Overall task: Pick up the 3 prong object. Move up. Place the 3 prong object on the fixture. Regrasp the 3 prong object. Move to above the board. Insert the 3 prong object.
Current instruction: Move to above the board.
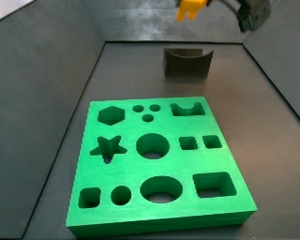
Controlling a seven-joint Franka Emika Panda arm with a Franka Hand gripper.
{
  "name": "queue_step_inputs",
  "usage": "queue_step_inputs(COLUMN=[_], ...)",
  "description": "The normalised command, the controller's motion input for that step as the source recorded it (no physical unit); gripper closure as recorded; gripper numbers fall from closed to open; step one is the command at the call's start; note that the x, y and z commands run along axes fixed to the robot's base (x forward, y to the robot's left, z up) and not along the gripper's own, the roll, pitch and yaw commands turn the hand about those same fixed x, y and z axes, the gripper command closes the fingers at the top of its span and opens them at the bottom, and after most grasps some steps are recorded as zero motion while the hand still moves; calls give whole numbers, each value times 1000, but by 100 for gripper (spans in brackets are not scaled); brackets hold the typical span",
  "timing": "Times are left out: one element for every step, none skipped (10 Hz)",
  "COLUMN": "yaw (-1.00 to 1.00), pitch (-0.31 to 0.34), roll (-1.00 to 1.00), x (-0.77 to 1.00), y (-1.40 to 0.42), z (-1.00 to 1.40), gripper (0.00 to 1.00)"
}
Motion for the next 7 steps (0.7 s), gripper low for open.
queue_step_inputs(yaw=[-42, -26, -18, -5, 3, 9, 19], pitch=[39, 47, 52, 57, 64, 65, 62], roll=[-95, -82, -75, -63, -60, -59, -62], x=[-96, -96, -96, -95, -92, -90, -82], y=[44, 41, 39, 33, 30, 24, 19], z=[1000, 1000, 1000, 1000, 1000, 1000, 964], gripper=[100, 100, 100, 100, 100, 100, 100])
